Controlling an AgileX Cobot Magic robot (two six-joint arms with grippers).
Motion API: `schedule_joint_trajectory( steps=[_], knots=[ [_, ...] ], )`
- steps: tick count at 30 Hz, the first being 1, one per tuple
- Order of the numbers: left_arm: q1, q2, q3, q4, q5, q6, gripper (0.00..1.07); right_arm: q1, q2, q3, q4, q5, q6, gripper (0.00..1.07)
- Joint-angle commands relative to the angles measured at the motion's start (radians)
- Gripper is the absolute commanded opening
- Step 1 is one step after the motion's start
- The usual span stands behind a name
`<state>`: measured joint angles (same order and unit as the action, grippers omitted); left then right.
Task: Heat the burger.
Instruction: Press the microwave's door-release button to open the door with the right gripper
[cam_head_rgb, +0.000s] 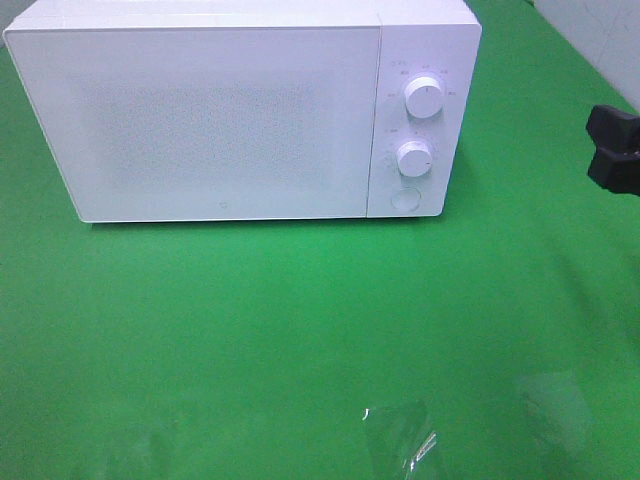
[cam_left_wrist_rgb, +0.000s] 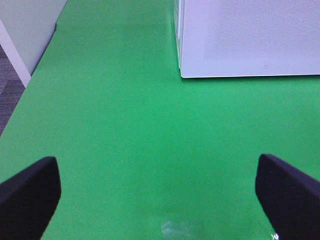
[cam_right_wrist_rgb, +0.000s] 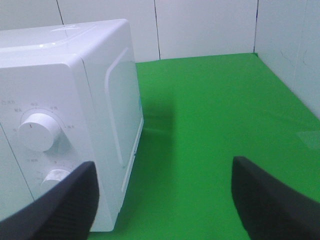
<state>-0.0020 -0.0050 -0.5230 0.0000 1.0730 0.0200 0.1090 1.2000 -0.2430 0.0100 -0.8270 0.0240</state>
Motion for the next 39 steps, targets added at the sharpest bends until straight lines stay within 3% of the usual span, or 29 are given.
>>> schedule_joint_trajectory(
  steps=[1, 5, 6, 9, 10, 21, 29, 34, 39],
  knots=[
    [0.001, -0.004, 0.004, -0.006, -0.002, -0.004, 0.98, 0.061, 0.091, 0.025, 0.056, -0.122, -0.024, 0.71],
    [0.001, -0.004, 0.004, -0.006, -0.002, -0.004, 0.98, 0.155, 0.153, 0.025, 0.138, -0.160, -0.093, 0.71],
    [0.001, -0.004, 0.004, -0.006, -0.002, -0.004, 0.98, 0.228, 0.201, 0.025, 0.238, -0.210, -0.149, 0.71],
    [0.001, -0.004, 0.004, -0.006, -0.002, -0.004, 0.98, 0.293, 0.246, 0.025, 0.345, -0.263, -0.174, 0.71],
    [0.001, -0.004, 0.004, -0.006, -0.002, -0.004, 0.98, 0.364, 0.285, 0.025, 0.435, -0.316, -0.184, 0.71],
    [0.001, -0.004, 0.004, -0.006, -0.002, -0.004, 0.98, 0.622, 0.439, 0.008, 0.650, -0.449, -0.143, 0.71],
    [0.001, -0.004, 0.004, -0.006, -0.002, -0.004, 0.98, 0.646, 0.455, -0.012, 0.657, -0.452, 0.001, 0.67],
    [0.001, -0.004, 0.004, -0.006, -0.002, -0.004, 0.98, 0.646, 0.455, -0.012, 0.657, -0.455, 0.155, 0.58],
    [0.001, -0.004, 0.004, -0.006, -0.002, -0.004, 0.98, 0.646, 0.455, -0.012, 0.654, -0.437, 0.471, 0.44]
  ],
)
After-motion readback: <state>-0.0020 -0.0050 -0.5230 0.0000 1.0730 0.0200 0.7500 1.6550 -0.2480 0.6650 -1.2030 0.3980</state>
